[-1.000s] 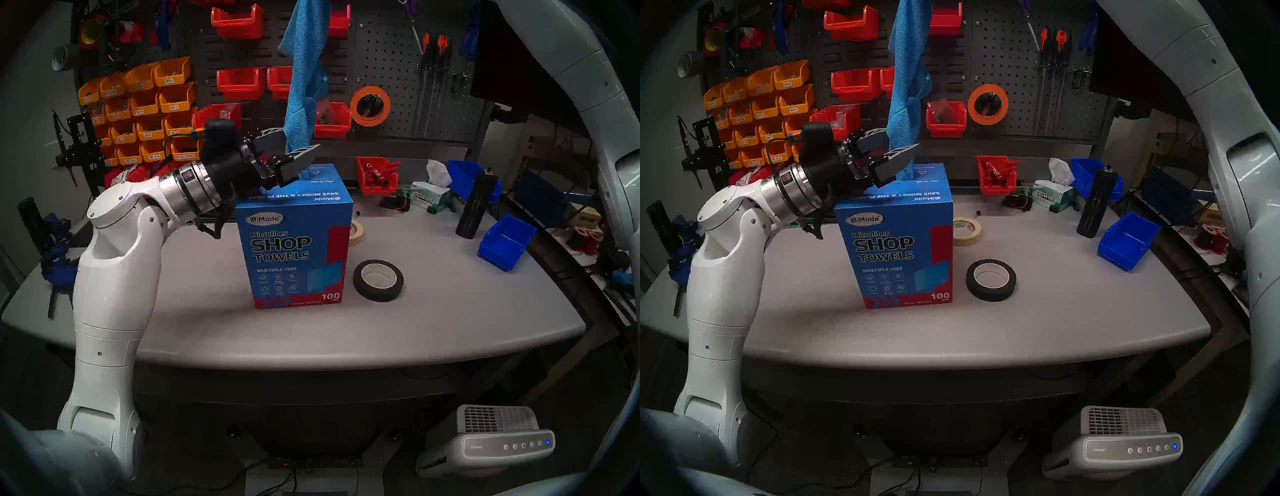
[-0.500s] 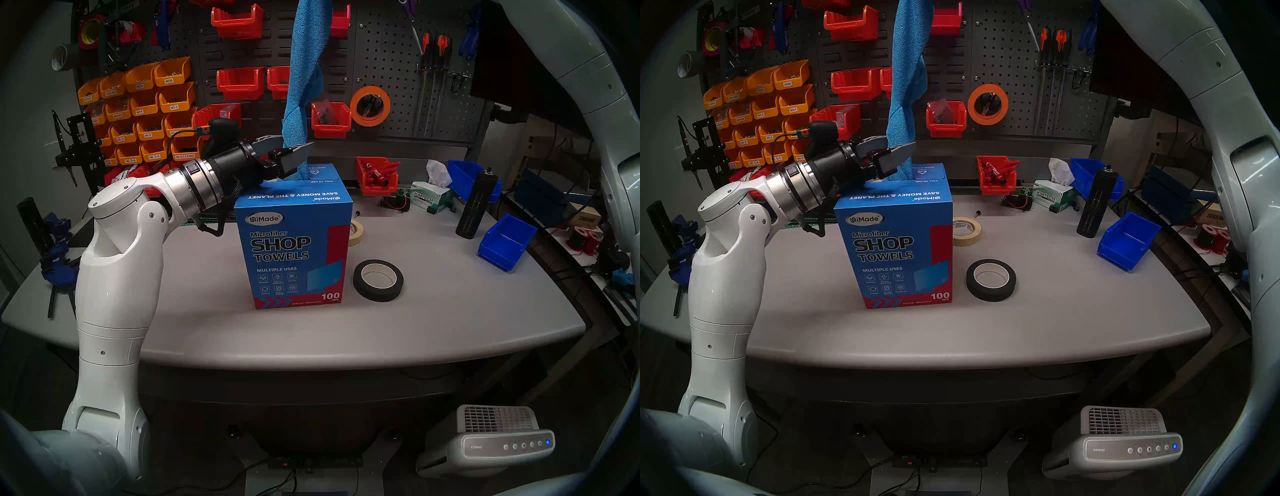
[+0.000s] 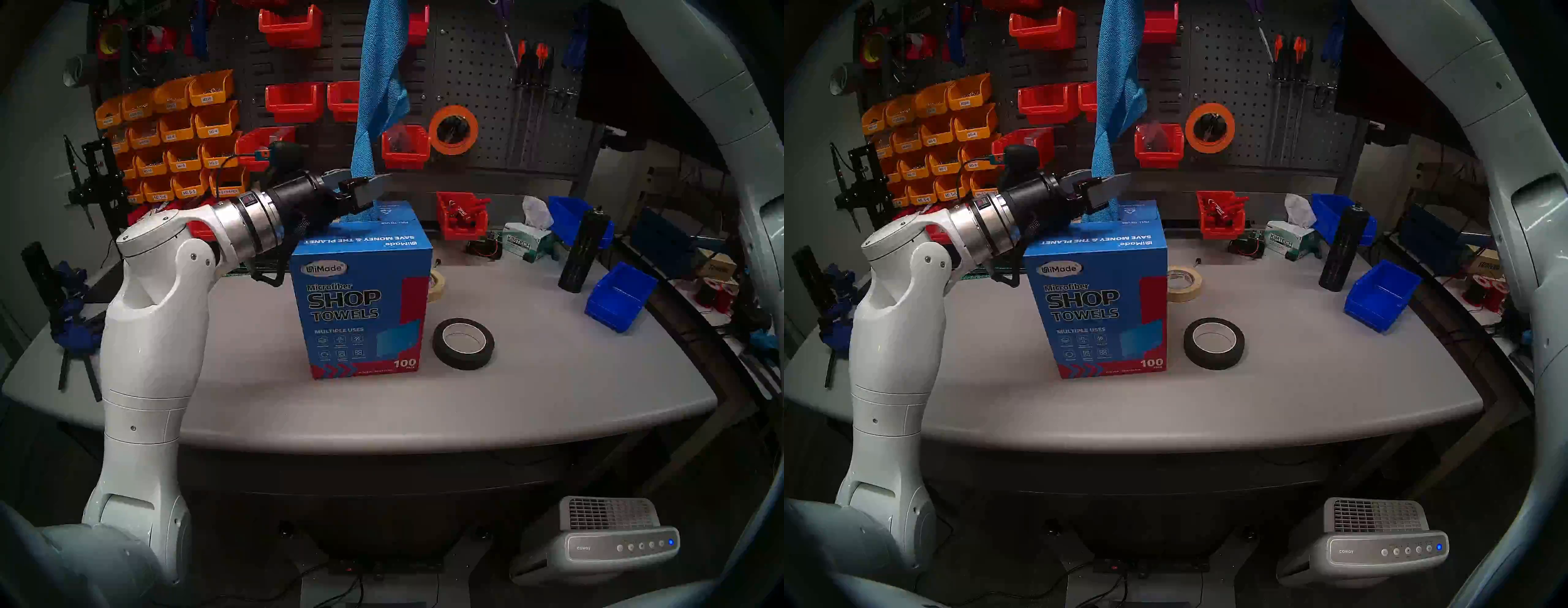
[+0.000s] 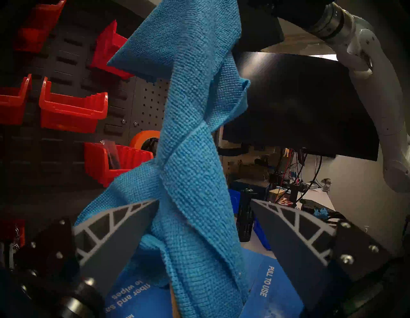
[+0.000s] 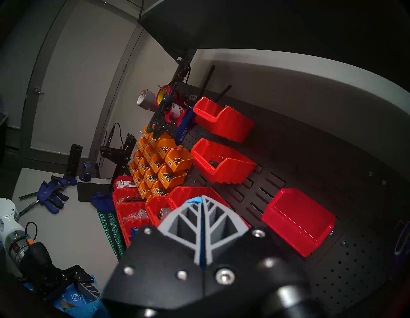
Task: Take out a shop towel
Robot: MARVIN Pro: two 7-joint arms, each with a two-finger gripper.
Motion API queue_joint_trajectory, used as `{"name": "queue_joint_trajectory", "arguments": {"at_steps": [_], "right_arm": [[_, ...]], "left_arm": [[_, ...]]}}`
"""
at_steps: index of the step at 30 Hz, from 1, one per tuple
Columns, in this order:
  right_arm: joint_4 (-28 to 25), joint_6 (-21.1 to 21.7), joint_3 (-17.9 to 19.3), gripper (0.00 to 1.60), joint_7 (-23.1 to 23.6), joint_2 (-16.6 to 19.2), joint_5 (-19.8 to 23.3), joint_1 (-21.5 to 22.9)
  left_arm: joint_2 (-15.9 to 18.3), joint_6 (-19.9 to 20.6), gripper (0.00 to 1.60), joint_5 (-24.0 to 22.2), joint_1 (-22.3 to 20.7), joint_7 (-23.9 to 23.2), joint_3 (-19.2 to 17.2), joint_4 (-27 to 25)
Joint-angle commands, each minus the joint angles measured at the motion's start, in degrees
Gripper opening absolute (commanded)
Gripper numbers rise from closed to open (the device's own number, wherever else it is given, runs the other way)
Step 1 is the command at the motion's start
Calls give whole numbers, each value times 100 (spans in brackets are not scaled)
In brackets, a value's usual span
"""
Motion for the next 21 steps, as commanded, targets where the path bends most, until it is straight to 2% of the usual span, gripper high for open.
{"name": "queue_joint_trajectory", "arguments": {"at_steps": [1,10,11,13,21], "right_arm": [[-20,-44,164,0,-76,100,21,117],[-118,-65,161,0,-115,141,86,65],[-149,-63,146,0,-113,131,97,47],[-192,-81,112,0,-77,92,113,16],[-77,-166,81,0,-187,-279,94,131]], "left_arm": [[-18,-200,0,0,-140,-67,-16,-144],[-59,-395,0,42,-75,-70,-25,-172],[-63,-462,13,75,-58,-67,-23,-181],[-59,-482,160,95,-42,-69,-22,-189],[-52,-519,160,139,43,-98,-33,-225]]}}
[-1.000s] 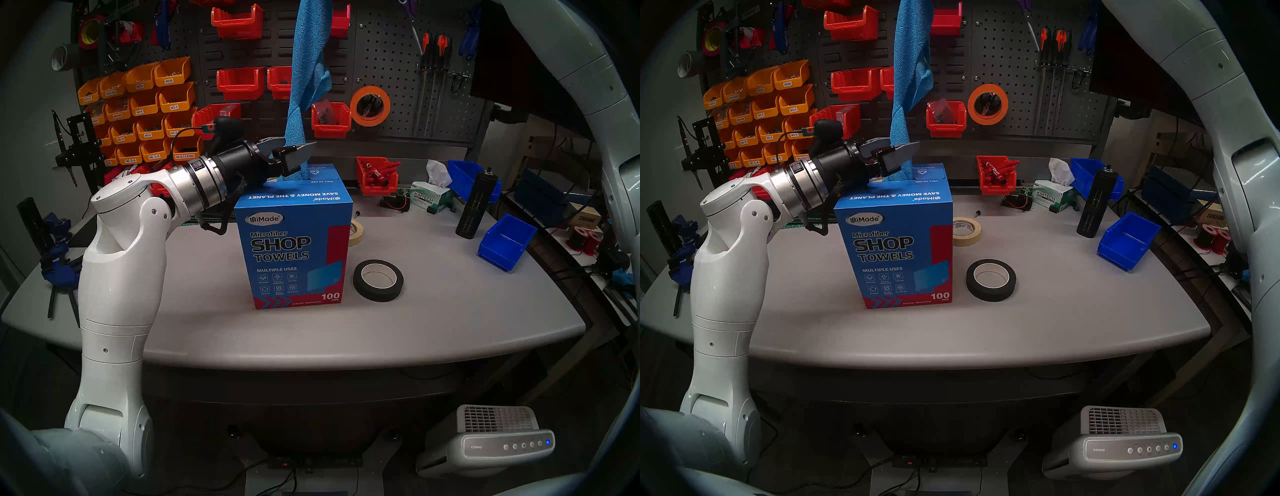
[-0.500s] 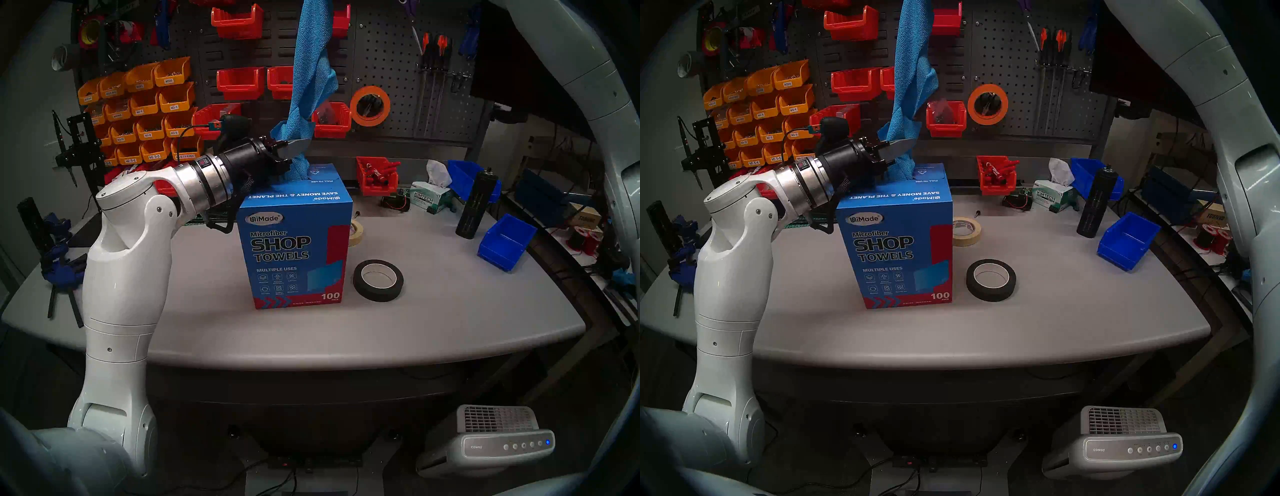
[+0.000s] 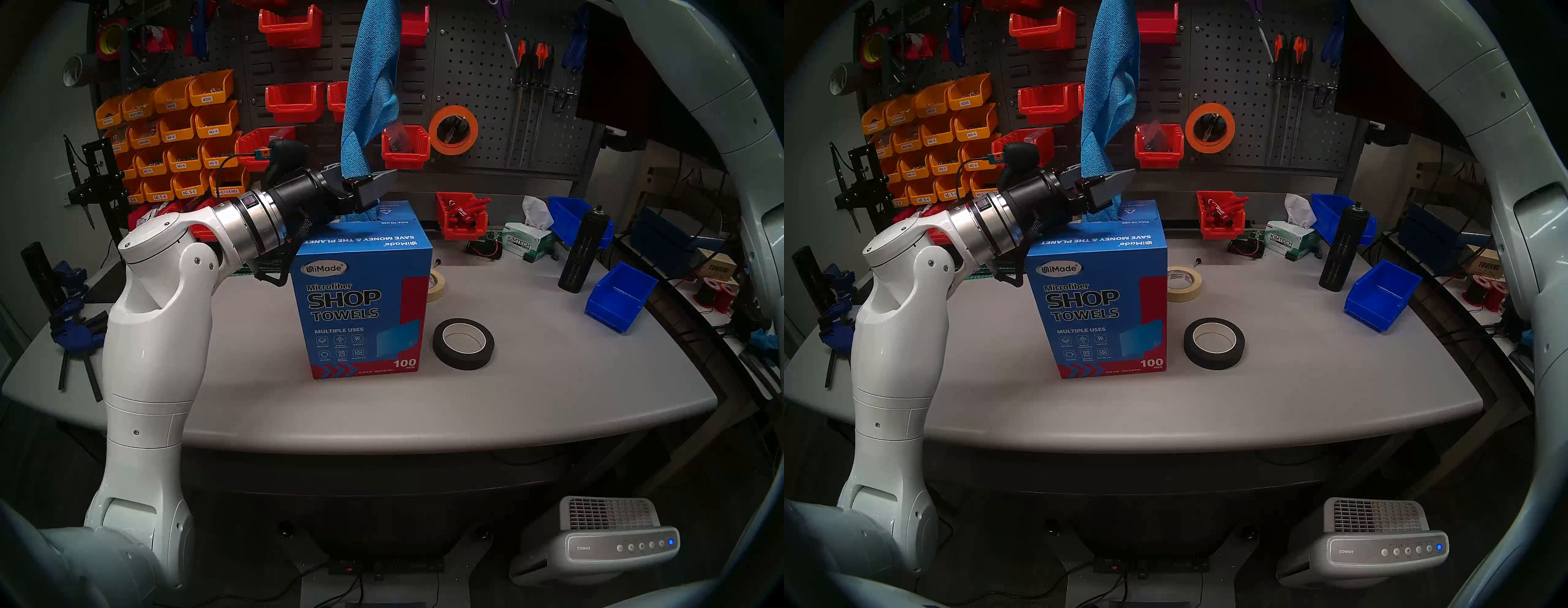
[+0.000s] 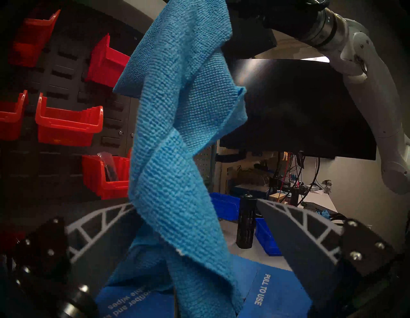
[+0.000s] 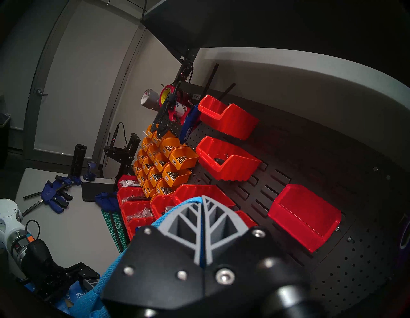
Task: Take out a shop towel
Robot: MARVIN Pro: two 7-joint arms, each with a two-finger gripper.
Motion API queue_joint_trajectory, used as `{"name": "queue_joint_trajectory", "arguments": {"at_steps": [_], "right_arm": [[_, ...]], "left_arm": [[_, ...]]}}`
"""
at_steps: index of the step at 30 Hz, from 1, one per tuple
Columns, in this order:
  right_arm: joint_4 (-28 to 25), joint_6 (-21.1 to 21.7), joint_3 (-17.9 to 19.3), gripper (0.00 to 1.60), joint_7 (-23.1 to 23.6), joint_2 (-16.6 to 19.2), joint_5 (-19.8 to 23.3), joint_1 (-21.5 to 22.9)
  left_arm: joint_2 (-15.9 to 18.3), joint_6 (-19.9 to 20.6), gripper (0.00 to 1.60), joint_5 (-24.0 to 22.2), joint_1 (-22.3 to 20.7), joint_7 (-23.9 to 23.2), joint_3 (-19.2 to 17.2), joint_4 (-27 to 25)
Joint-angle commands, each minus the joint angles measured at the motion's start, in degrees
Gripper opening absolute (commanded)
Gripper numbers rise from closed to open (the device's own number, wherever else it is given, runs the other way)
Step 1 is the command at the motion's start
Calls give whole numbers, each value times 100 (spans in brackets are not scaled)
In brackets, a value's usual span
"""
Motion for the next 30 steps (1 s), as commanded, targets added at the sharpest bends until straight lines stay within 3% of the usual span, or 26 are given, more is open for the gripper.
{"name": "queue_joint_trajectory", "arguments": {"at_steps": [1,8,9,10,11,22,30], "right_arm": [[135,-130,112,0,-109,-318,-46,262],[183,-124,137,0,-78,-349,-71,324],[176,-120,141,0,-69,-336,-73,322],[163,-113,145,0,-64,-317,-75,319],[150,-107,150,0,-59,-297,-75,315],[7,-102,191,0,-90,-159,-53,197],[153,-289,347,0,-352,-308,-113,310]], "left_arm": [[-8,-136,160,29,-60,-8,-44,-165],[9,-160,160,29,-54,-99,-49,-165],[4,-213,78,-1,-55,-168,-52,-141],[18,-190,30,-5,-59,-191,-43,-148],[10,-212,0,-3,-51,-204,-41,-155],[-56,-297,0,-5,-25,-316,-34,-179],[-48,-364,0,83,87,-325,-6,-184]]}}
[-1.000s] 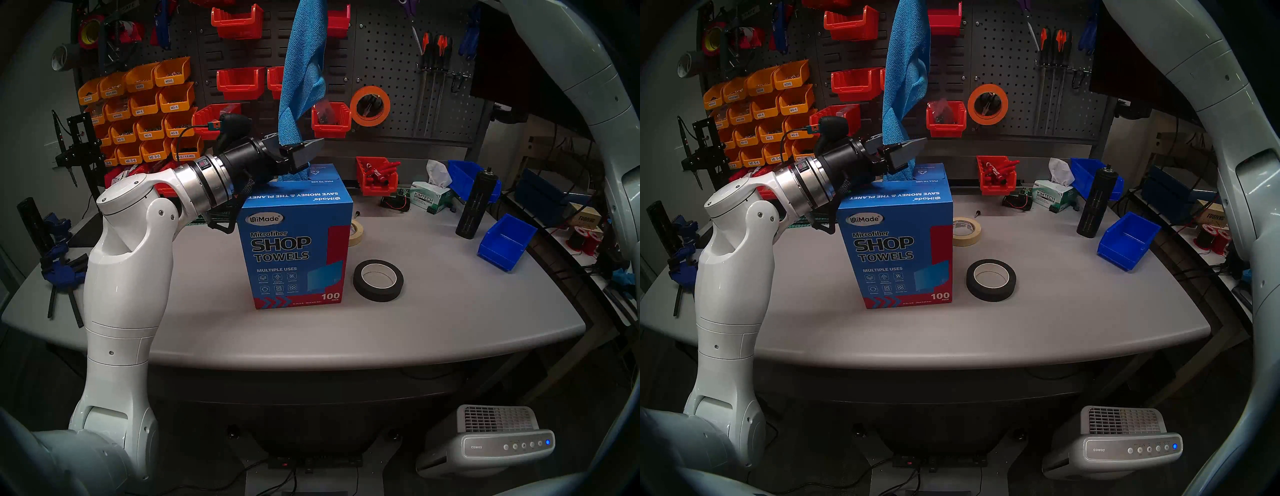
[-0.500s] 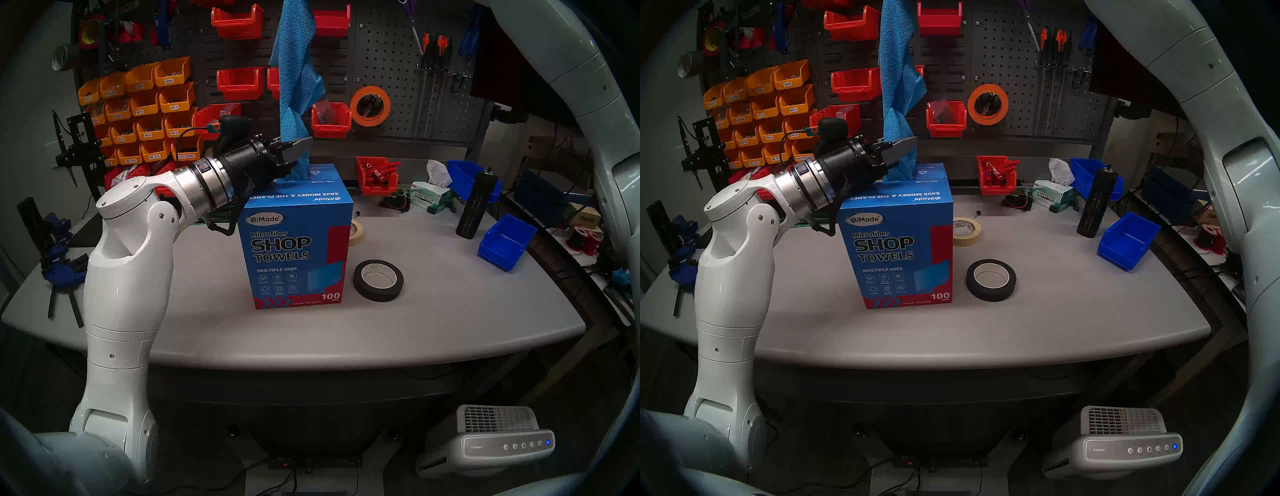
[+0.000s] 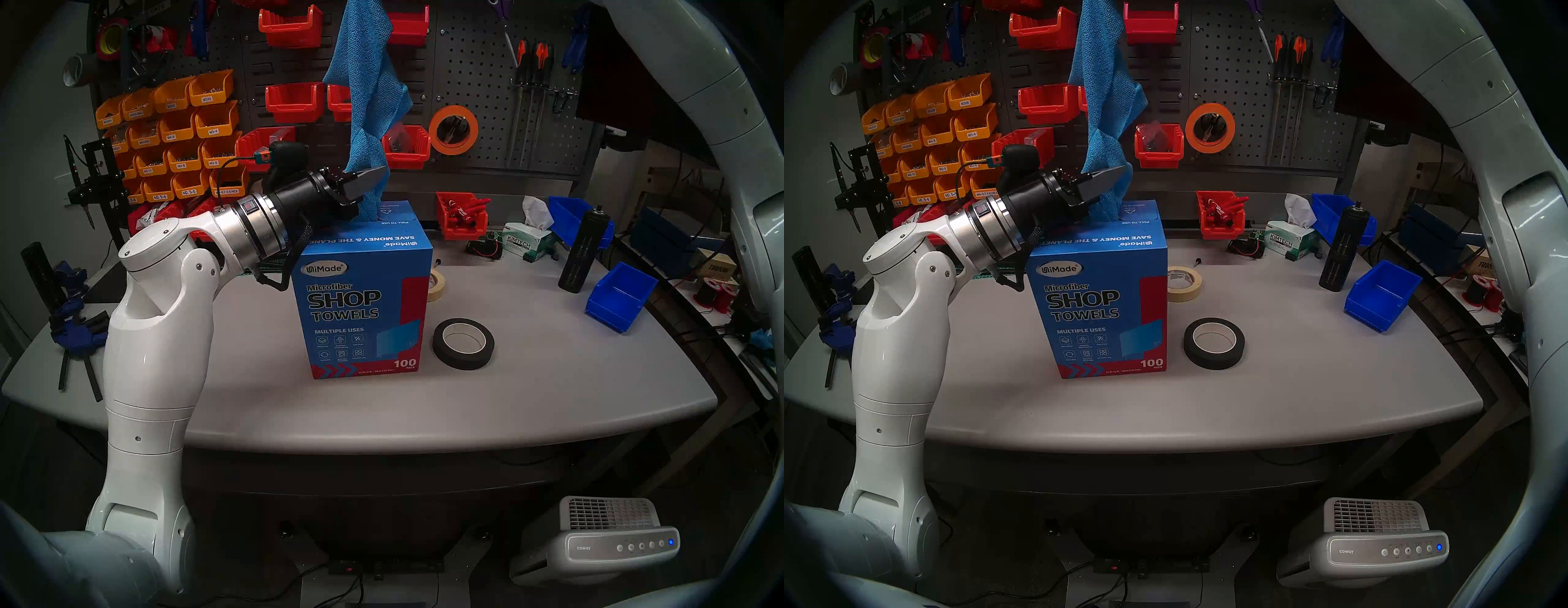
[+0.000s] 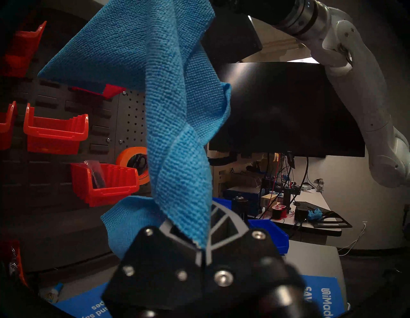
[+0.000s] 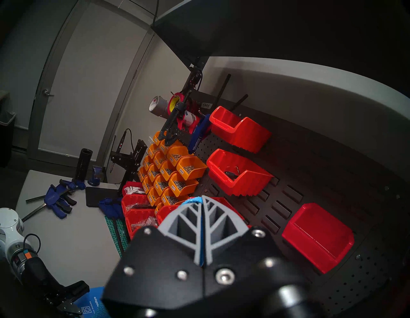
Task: Take out a shop towel
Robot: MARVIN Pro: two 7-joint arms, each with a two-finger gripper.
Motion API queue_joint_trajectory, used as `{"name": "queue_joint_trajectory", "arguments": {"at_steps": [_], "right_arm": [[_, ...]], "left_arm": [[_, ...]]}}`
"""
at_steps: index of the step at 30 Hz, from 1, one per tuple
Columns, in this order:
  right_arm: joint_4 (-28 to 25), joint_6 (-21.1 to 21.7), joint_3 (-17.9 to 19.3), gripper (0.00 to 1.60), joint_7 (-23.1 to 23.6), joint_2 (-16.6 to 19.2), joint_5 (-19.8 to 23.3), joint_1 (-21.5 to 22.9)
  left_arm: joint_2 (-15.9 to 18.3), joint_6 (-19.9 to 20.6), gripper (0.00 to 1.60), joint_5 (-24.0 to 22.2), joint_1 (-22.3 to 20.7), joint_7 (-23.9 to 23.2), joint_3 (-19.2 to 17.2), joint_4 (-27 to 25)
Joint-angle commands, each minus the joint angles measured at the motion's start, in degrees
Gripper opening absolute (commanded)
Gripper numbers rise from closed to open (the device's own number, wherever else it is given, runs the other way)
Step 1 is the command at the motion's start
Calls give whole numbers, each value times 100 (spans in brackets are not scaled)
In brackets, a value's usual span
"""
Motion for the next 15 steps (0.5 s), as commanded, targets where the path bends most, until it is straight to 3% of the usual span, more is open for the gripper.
{"name": "queue_joint_trajectory", "arguments": {"at_steps": [1,15], "right_arm": [[159,-169,300,0,-235,-52,-44,310],[-138,52,591,0,-353,730,-103,182]], "left_arm": [[-10,-100,0,22,-22,-19,7,-121],[-17,-130,0,42,33,-37,75,-160]]}}
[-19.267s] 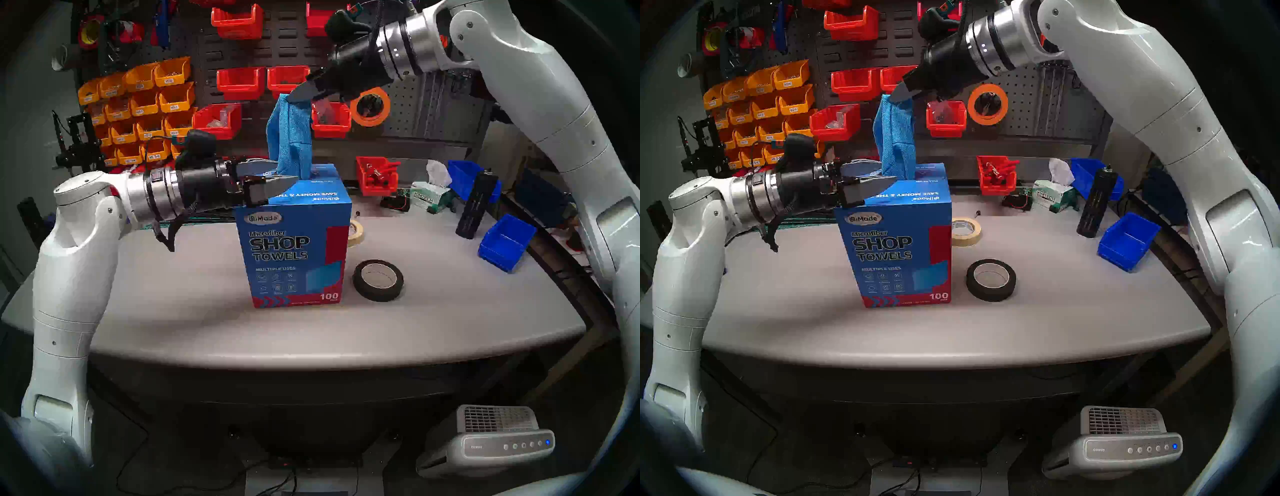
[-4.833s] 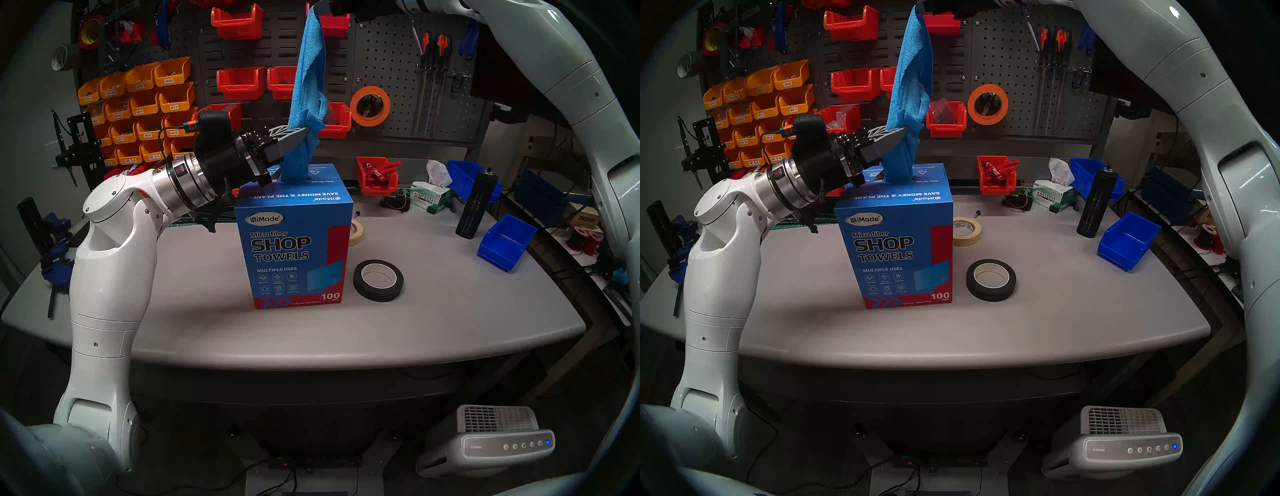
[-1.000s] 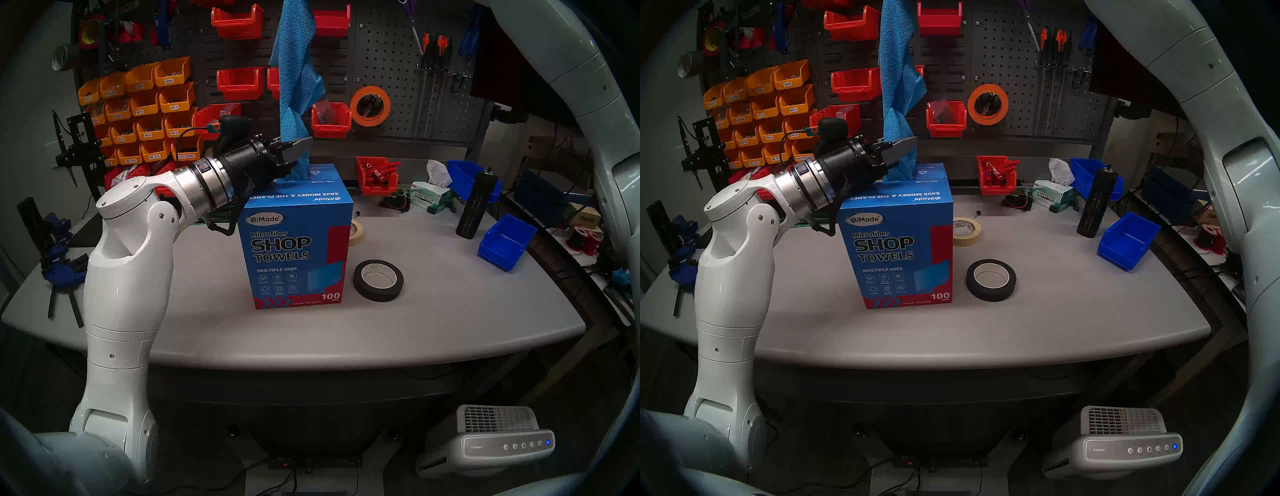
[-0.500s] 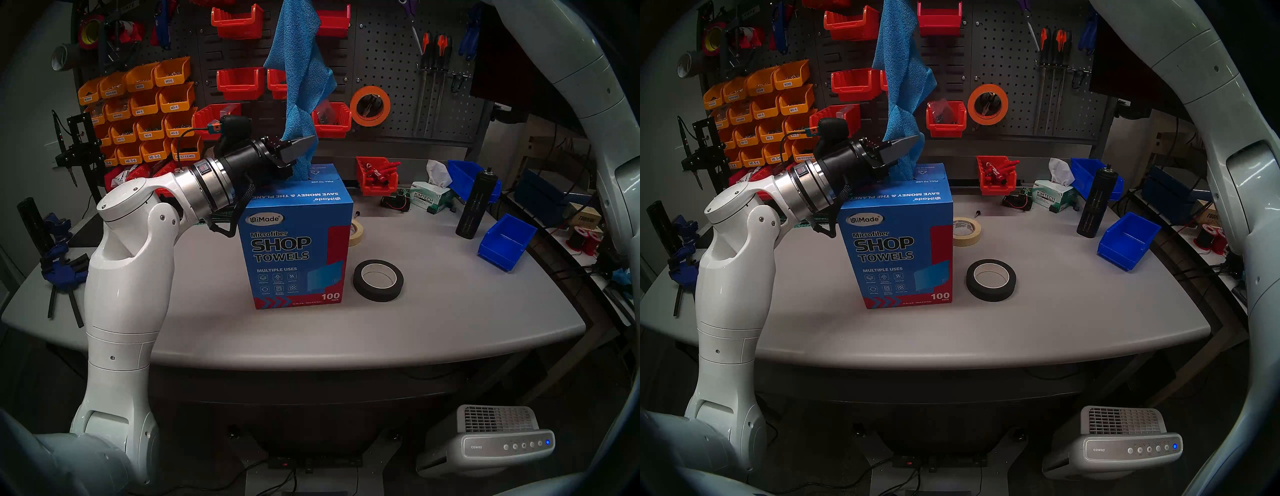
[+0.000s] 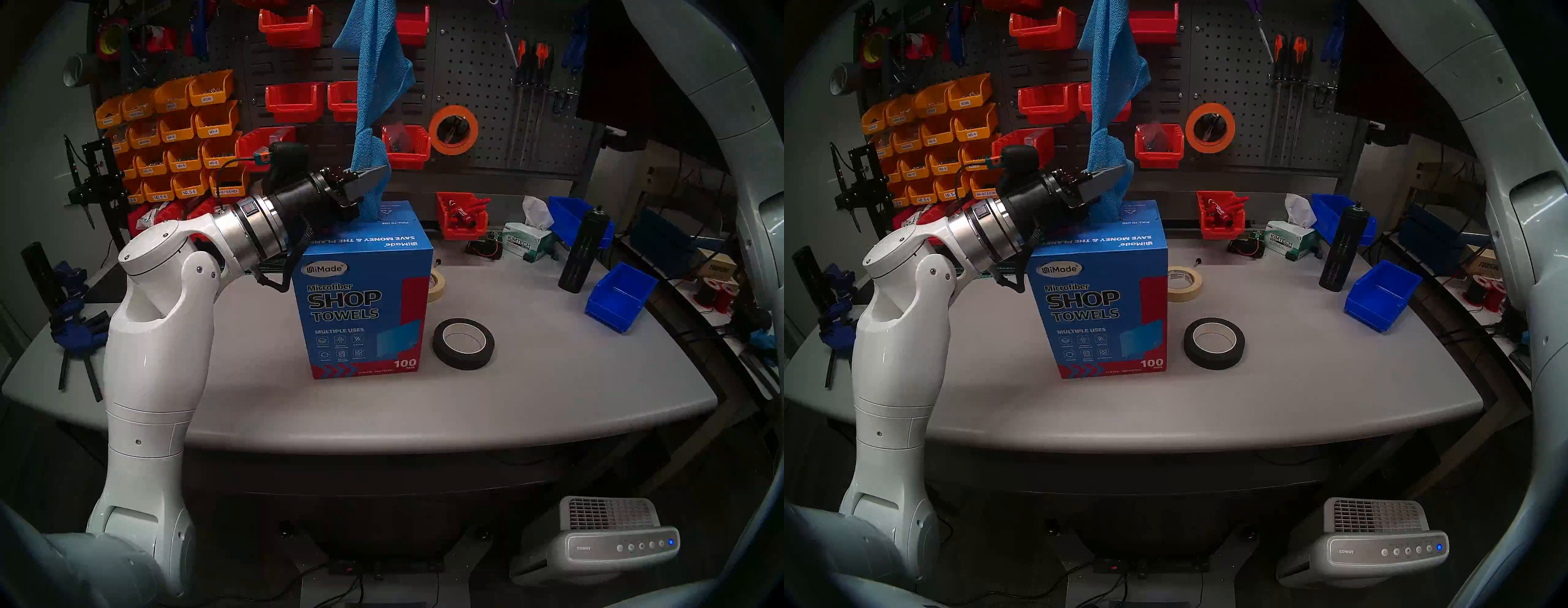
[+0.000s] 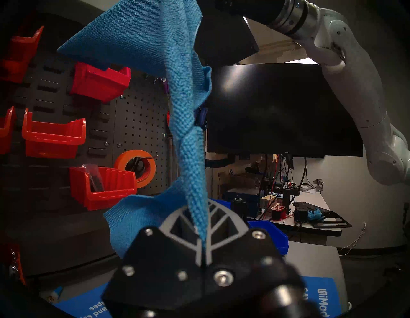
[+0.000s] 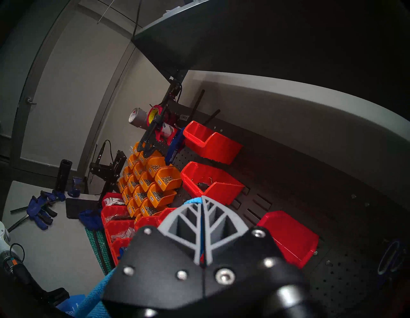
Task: Take out a shop towel
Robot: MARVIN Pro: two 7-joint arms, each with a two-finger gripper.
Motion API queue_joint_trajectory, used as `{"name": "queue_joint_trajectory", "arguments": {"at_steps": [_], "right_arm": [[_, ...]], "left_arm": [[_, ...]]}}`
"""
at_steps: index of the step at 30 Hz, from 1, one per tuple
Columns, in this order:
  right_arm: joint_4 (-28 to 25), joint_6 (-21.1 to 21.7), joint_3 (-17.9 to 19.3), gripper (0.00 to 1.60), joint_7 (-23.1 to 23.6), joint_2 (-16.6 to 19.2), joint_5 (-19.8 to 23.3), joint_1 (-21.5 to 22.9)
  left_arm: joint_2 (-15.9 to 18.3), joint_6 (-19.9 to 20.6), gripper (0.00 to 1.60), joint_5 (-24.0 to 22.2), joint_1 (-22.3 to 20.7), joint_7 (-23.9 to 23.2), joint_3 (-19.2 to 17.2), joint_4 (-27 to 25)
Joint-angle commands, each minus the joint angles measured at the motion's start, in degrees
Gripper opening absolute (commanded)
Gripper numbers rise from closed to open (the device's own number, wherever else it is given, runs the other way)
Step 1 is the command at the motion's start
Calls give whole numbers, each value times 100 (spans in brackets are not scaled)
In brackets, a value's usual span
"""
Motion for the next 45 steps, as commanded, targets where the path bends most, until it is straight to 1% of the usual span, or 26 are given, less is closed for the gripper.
{"name": "queue_joint_trajectory", "arguments": {"at_steps": [1,2,4,7,12,15,16,18,22,26,27,30,40,45], "right_arm": [[-249,72,308,0,-152,603,10,90],[-322,109,332,0,-163,729,14,36],[-327,118,364,0,-177,770,-5,-3],[-375,146,426,0,-191,955,13,-36],[-297,167,463,0,-227,1005,-15,-10],[-228,271,399,0,-202,974,-15,-17],[-209,327,299,0,-184,933,-44,-64],[-195,334,259,0,-161,905,-44,-97],[-119,281,119,0,-136,732,-81,-225],[6,238,9,0,-117,548,-129,-214],[38,276,-46,0,-48,521,-147,-181],[2,263,-90,0,-53,529,-162,-200],[-447,429,-13,0,-81,1122,-124,-309],[-892,590,64,0,-81,1482,0,-432]], "left_arm": [[-8,-37,0,35,-14,-7,71,-106],[-5,-45,0,41,-8,-7,93,-102],[0,-46,0,43,-10,-7,102,-100],[7,-64,0,58,-25,-8,133,-99],[11,-82,0,89,-37,-10,165,-112],[3,-97,0,109,-37,-7,178,-120],[-6,-99,0,121,-36,-1,181,-126],[-10,-98,0,126,-35,2,181,-128],[-22,-92,0,145,-32,12,181,-118],[-27,-96,0,154,-22,8,166,-115],[-25,-96,0,158,-23,11,158,-107],[-19,-103,0,160,-28,8,130,-89],[-6,-112,0,174,-44,-19,79,-26],[-24,-110,0,157,-69,-32,66,-8]]}}
